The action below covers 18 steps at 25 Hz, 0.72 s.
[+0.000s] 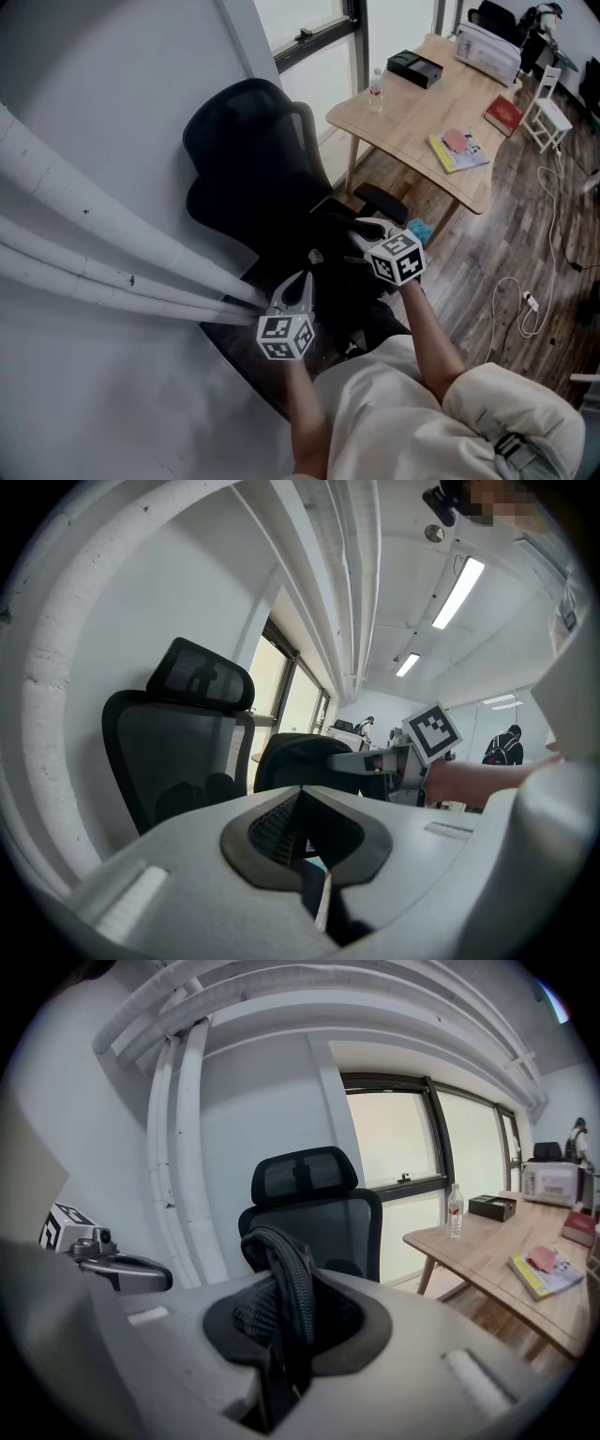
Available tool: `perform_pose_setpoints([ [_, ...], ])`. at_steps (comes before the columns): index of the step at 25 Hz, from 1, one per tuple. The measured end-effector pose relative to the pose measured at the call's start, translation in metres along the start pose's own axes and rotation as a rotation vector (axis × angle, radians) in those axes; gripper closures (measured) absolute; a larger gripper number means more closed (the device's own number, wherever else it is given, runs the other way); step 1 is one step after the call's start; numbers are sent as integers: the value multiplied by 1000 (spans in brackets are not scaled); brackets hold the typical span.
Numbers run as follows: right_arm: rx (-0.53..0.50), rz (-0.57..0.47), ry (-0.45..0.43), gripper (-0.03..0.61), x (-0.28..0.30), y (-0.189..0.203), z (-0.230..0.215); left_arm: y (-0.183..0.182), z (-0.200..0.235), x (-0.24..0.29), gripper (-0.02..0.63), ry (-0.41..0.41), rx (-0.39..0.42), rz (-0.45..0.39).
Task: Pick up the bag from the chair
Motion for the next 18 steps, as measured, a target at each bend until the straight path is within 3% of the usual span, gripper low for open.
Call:
perform_pose_setpoints([
  [18, -11, 8, -8, 515, 2, 1, -2, -3, 1, 1, 606, 19, 11, -6],
])
Point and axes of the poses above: the fingertips, and each gripper's own axes: x forward along the fingers, z to its left, y out of its underside, the point moved 8 cm from there along -x, backward along the fingers, and after that the axes turned 3 degrees about -z, right-handed, at the moved point
